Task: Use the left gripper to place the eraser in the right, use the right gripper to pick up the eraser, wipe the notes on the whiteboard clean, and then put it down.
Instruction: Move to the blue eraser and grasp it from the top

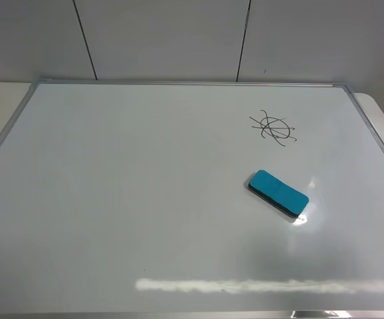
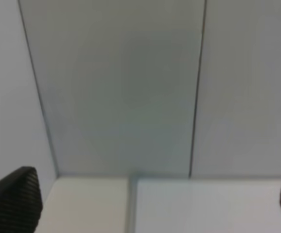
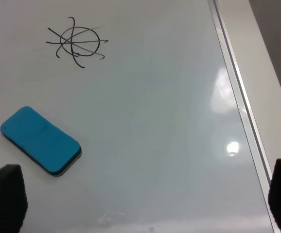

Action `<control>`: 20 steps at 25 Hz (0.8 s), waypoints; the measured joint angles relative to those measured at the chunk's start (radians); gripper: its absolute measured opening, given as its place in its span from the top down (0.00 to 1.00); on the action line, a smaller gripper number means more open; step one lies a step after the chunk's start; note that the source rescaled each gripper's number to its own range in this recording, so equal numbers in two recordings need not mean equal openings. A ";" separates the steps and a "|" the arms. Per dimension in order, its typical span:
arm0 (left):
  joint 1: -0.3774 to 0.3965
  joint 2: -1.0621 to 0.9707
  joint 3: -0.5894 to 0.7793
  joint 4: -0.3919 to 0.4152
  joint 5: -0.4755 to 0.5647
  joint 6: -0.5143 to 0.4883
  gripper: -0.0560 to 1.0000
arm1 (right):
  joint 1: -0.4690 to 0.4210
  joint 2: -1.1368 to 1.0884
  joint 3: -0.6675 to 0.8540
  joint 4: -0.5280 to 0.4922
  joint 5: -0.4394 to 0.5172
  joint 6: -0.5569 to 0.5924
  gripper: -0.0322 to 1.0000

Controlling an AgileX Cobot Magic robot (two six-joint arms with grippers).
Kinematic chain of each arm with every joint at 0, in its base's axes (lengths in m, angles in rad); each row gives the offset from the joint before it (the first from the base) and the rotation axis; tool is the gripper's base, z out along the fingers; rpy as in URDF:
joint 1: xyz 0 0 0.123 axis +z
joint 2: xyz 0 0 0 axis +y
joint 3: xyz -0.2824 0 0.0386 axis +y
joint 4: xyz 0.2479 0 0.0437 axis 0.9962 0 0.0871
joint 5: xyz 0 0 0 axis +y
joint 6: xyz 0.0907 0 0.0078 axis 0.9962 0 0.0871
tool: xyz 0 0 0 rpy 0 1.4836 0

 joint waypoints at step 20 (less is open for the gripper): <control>0.266 -0.403 0.948 -0.229 -0.125 -0.013 0.00 | 0.000 0.000 0.000 0.007 0.000 0.000 0.00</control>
